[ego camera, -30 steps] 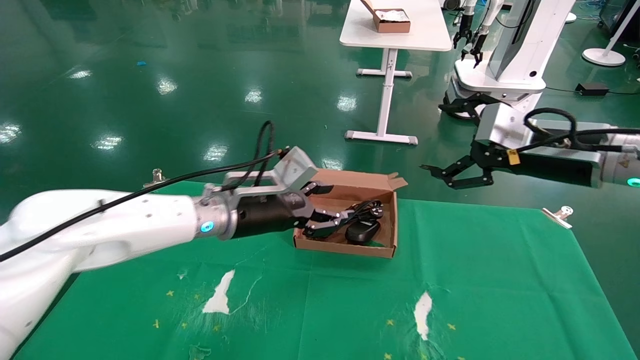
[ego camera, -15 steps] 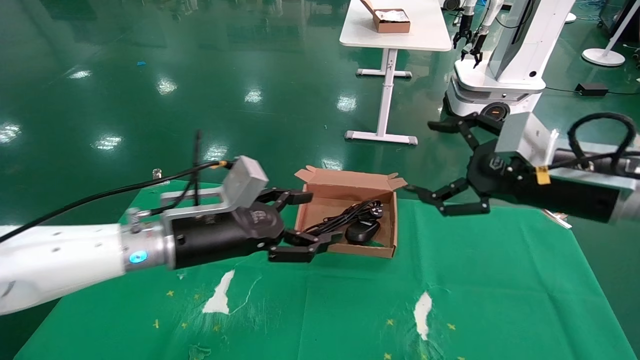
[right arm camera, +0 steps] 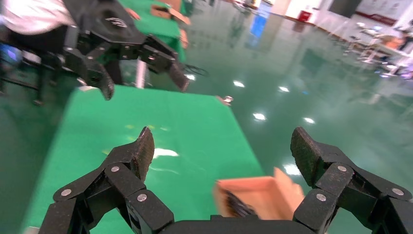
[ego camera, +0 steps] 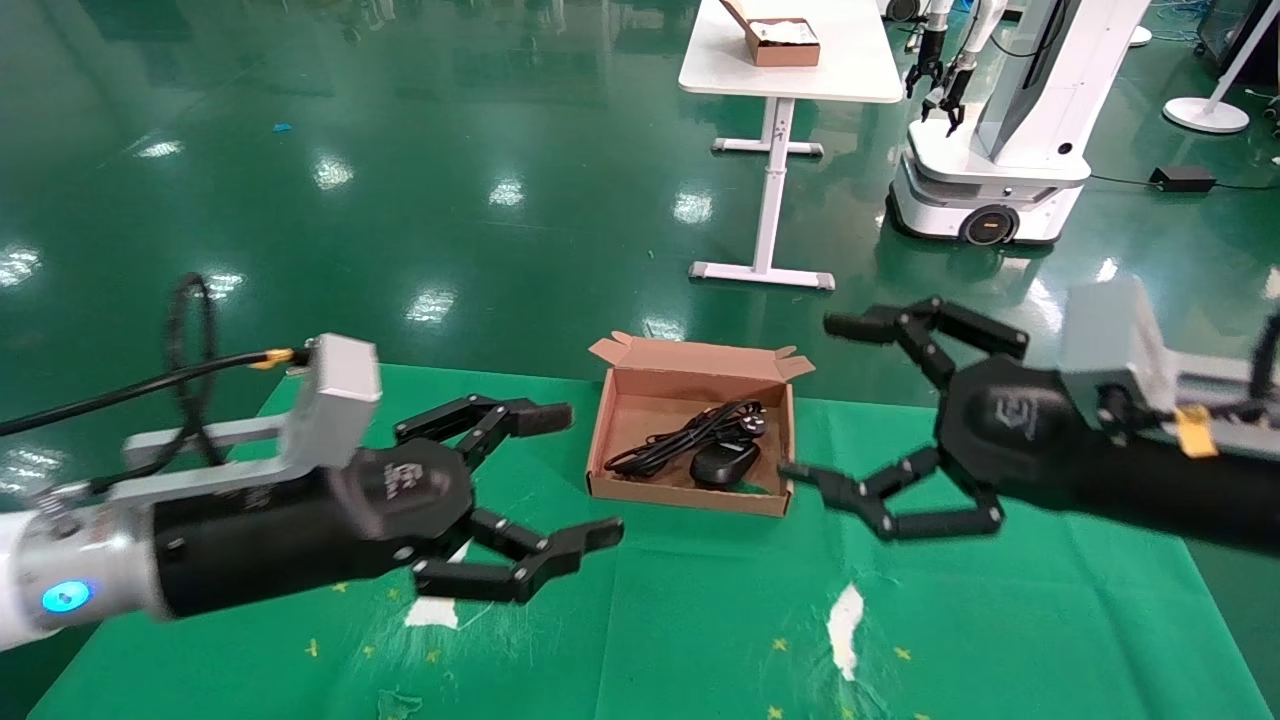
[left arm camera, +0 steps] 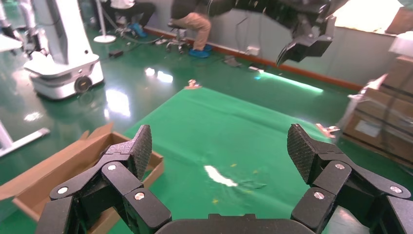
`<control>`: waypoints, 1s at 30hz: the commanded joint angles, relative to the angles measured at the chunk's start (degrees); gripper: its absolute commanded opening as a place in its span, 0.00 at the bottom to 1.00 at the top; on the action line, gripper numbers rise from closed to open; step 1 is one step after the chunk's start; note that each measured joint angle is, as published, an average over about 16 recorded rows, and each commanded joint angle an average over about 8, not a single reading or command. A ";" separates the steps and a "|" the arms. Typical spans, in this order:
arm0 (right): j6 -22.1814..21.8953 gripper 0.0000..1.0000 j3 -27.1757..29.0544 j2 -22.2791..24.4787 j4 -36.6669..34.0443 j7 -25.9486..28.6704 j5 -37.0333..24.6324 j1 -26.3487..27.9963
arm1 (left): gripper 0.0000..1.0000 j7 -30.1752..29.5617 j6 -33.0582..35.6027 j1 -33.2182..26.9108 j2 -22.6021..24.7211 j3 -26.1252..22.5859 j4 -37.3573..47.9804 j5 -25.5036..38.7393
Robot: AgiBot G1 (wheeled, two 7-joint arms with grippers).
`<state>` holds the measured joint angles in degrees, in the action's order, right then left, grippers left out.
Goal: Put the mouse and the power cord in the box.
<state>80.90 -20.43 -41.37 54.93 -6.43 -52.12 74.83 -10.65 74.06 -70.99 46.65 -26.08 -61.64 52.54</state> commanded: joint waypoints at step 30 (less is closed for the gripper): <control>5.15 1.00 4.77 6.78 19.77 17.70 11.03 -14.11 | 1.00 -0.10 12.36 10.01 -12.34 10.69 -12.67 -11.44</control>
<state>86.06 -15.64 -34.57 74.76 11.30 -41.06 60.67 -10.75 86.45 -60.96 34.27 -15.36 -74.35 41.07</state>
